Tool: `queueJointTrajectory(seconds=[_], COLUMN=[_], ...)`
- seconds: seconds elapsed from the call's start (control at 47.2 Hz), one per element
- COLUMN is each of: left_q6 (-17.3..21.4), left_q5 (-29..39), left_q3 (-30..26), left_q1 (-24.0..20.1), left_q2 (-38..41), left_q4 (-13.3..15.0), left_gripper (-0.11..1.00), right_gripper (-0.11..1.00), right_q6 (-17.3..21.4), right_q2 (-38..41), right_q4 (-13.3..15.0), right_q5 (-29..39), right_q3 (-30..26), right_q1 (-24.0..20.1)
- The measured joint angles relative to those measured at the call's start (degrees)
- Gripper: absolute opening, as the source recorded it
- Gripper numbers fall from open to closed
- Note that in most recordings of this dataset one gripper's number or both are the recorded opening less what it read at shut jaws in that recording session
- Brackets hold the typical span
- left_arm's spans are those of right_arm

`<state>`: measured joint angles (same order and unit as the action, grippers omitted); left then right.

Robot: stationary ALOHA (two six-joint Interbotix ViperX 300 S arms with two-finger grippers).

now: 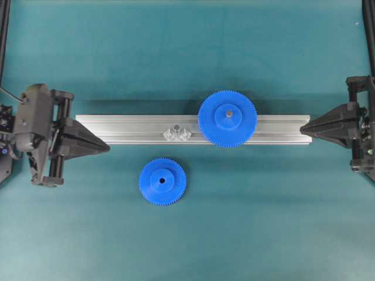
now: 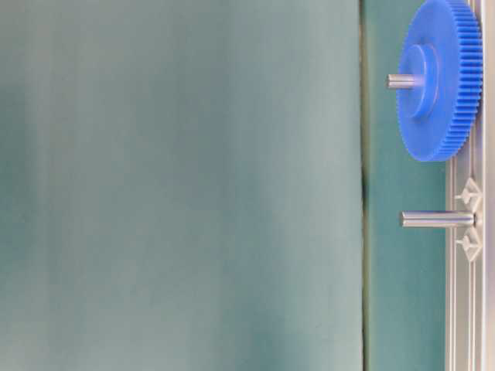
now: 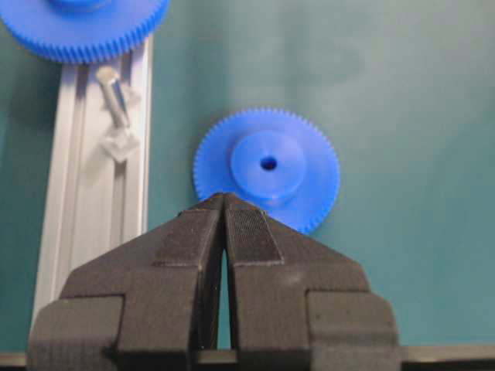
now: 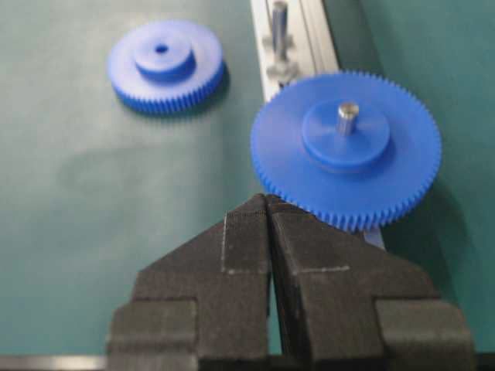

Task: Find the location of the shaft and insert the small gear.
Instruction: 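Move the left gripper toward the small blue gear on the table, then lower the open left gripper over the small blue gear's hub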

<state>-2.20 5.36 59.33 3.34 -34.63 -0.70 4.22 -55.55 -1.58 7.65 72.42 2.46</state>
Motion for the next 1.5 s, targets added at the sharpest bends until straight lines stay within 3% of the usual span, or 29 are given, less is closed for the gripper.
queueJointTrajectory(seconds=[0.593, 1.504], left_q6=[0.0, -1.2], left_q5=[8.8, 16.2], left_q3=[-7.2, -18.2], left_q1=[1.3, 2.4], left_q2=[10.5, 26.2], left_q4=[0.0, 0.0], left_gripper=[0.0, 0.0], right_gripper=[0.02, 0.02], right_q6=[0.1, 0.0], right_q2=[0.0, 0.1], right_q4=[0.1, 0.0], right_q5=[1.8, 3.6], right_q3=[0.4, 1.6], right_q1=[0.0, 0.0])
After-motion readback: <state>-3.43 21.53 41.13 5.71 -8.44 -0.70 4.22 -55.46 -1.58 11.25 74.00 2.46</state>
